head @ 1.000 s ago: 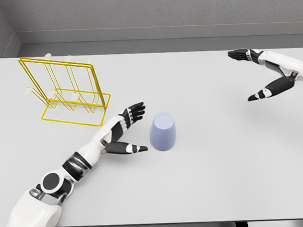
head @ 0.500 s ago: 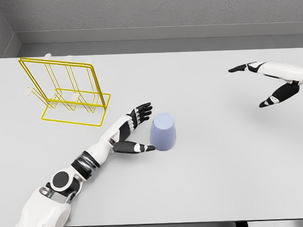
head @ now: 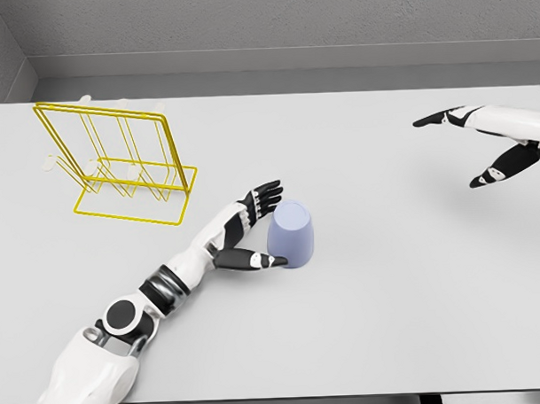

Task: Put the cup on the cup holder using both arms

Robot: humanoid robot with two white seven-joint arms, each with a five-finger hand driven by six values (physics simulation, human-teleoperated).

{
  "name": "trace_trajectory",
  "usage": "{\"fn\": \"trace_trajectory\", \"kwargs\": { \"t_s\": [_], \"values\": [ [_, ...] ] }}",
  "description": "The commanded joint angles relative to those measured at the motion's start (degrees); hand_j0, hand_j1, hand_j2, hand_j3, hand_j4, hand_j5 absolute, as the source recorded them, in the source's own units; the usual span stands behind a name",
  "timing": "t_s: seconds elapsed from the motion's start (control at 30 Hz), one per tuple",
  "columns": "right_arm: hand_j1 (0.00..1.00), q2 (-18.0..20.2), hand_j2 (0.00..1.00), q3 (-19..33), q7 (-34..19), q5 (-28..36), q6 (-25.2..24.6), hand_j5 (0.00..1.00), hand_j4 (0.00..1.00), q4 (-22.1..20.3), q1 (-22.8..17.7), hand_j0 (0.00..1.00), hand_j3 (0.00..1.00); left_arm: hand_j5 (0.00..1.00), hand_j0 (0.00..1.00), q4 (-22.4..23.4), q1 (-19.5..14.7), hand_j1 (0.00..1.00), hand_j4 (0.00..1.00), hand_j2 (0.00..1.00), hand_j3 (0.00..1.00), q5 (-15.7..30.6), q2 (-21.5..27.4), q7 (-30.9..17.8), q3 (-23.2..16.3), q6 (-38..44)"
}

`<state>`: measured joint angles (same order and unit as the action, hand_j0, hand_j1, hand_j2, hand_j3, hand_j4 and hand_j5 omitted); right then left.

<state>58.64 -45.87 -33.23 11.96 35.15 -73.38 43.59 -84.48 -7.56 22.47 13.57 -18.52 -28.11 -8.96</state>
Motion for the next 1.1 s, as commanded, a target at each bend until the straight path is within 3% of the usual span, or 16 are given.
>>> {"fn": "trace_trajectory", "kwargs": {
  "t_s": [0.0,1.07],
  "values": [
    [1.00,-0.01,1.00,0.08,0.01,0.44,-0.15,1.00,1.00,-0.01,0.00,1.00,1.00,1.00,1.00,0.11,0.00,1.00,1.00,1.00,1.00,0.21,-0.12,-0.02,-0.01,0.00],
    [1.00,-0.28,1.00,2.36,0.01,0.44,-0.15,1.00,1.00,0.96,-0.35,1.00,1.00,1.00,1.00,1.69,-0.79,1.00,1.00,1.00,1.00,-0.23,-2.14,-0.20,-0.10,1.32]
  ]
}}
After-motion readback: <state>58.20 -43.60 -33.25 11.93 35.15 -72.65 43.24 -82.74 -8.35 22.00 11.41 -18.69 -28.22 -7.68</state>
